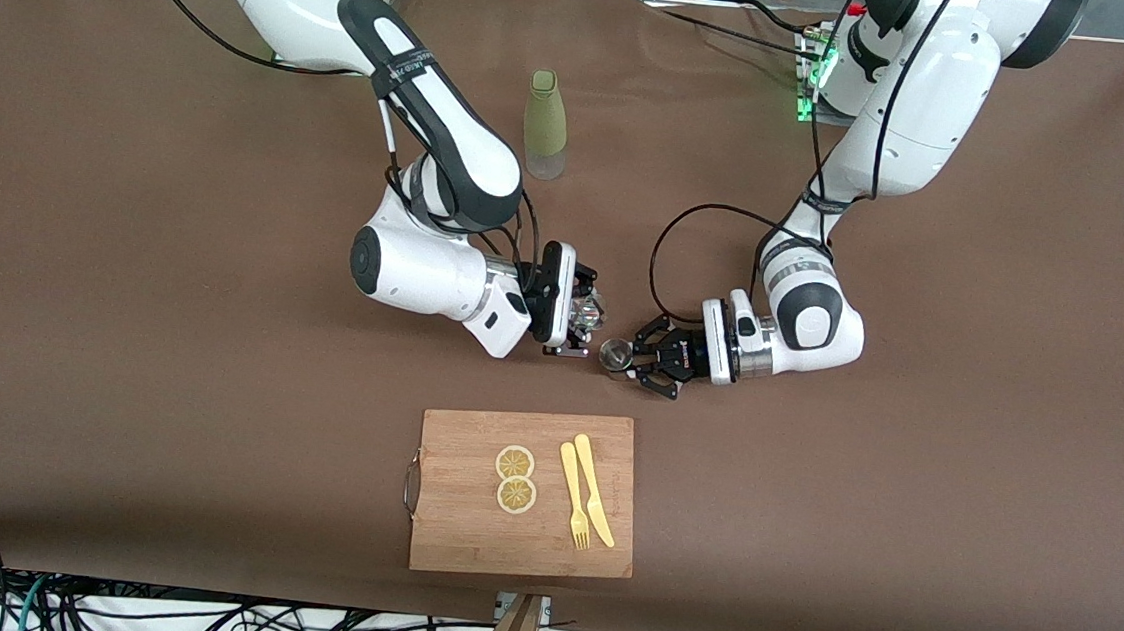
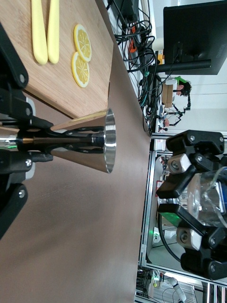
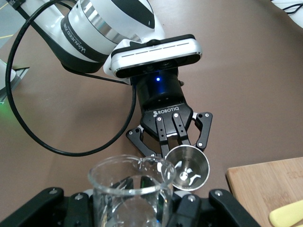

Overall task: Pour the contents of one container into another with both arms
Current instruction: 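Tilt the beaker with the right gripper, pouring liquid into the jigger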

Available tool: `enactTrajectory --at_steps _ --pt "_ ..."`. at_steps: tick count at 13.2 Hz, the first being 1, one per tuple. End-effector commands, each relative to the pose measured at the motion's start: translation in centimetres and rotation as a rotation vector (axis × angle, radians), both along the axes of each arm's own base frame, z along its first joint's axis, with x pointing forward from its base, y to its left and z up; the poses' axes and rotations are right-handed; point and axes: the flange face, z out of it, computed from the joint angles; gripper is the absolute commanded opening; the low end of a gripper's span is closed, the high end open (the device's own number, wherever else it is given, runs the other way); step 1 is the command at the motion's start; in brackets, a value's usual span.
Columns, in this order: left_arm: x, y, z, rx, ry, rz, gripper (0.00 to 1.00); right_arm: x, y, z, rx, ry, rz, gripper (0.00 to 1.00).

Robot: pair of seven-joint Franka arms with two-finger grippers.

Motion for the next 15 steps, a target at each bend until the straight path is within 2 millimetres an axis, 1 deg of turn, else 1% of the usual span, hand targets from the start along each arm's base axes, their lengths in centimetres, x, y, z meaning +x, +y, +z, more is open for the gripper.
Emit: enactTrajectory --at_steps 1,3,5,7,9,10,13,14,15 --pt "-0.4 -0.1 1.5 0.006 -0.025 0.026 0.00 -0.2 0.3 0.4 -0.053 0.005 -0.023 0.00" --pt "-0.6 0.0 1.6 0.007 -0.024 0.025 0.00 -0.3 0.6 0.5 -0.091 0.024 -0.046 0.00" --pt "-0.6 0.0 1.6 0.008 -0.022 0.025 0.00 -0.2 0.6 -0.1 -0.097 0.033 -0.053 0.00" --pt "-0.6 0.0 1.6 0.009 -0.022 0.026 0.00 0.0 0.6 -0.1 -0.096 0.030 -0.087 0.00" --pt "-0.7 0.1 1.4 0.010 -0.019 0.026 0.00 -0.4 1.4 0.1 -0.095 0.035 -0.115 0.00" --pt "-0.7 0.0 1.5 0.010 -0.021 0.024 0.00 -0.3 1.4 -0.2 -0.095 0.035 -0.128 0.00" --pt "-0.7 0.0 1.4 0.010 -0.019 0.024 0.00 -1.3 2.6 0.0 -0.099 0.064 -0.142 0.00" --pt "-0.7 0.0 1.4 0.011 -0.019 0.025 0.00 -1.7 3.4 0.5 -0.105 0.061 -0.140 0.00" --pt "-0.7 0.0 1.5 0.010 -0.021 0.024 0.00 -1.7 3.7 0.8 -0.121 0.061 -0.152 0.00"
